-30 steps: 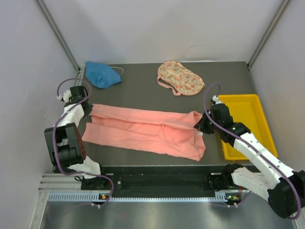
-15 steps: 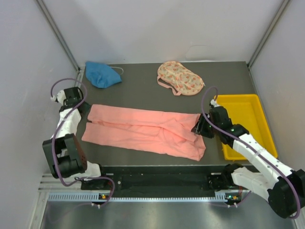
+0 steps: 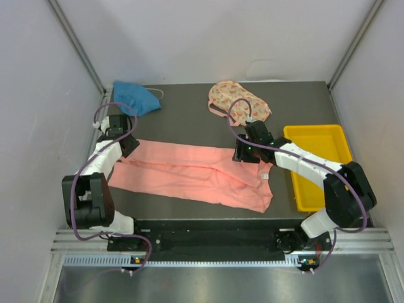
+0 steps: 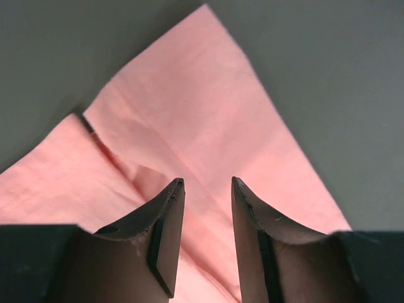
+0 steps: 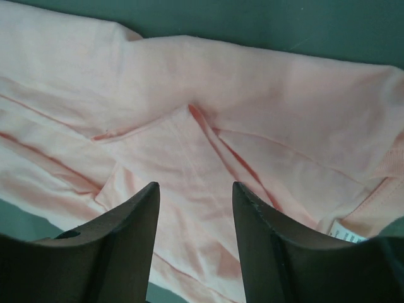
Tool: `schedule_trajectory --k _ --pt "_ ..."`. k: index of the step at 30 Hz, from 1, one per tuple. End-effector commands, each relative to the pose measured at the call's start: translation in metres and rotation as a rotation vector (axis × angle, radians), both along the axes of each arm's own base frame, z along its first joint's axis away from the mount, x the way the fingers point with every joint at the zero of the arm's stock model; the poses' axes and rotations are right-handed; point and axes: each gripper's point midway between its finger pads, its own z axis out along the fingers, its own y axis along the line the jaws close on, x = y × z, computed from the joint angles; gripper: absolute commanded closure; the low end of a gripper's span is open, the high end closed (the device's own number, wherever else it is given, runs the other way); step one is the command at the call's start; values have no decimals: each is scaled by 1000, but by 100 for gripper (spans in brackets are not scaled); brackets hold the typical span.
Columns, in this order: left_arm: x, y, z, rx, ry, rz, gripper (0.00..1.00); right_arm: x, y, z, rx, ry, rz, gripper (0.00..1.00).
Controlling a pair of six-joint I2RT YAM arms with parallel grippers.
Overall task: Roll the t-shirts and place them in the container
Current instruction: Fold the T-shirt at the center of the board.
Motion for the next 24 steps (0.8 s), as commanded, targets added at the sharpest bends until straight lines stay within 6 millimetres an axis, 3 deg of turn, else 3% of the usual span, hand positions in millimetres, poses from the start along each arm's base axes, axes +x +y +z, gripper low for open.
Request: schedule_trajectory --k 1,7,13,24 --pt "-8 17 -7 33 42 90 59 34 18 18 11 -102 18 49" --pt "-12 36 -7 57 52 209 56 34 22 15 19 -109 11 49" --pt "-10 48 -18 66 90 276 59 26 21 1 22 -91 24 50" --pt "-16 75 -15 140 97 390 61 27 30 -11 35 -75 72 50"
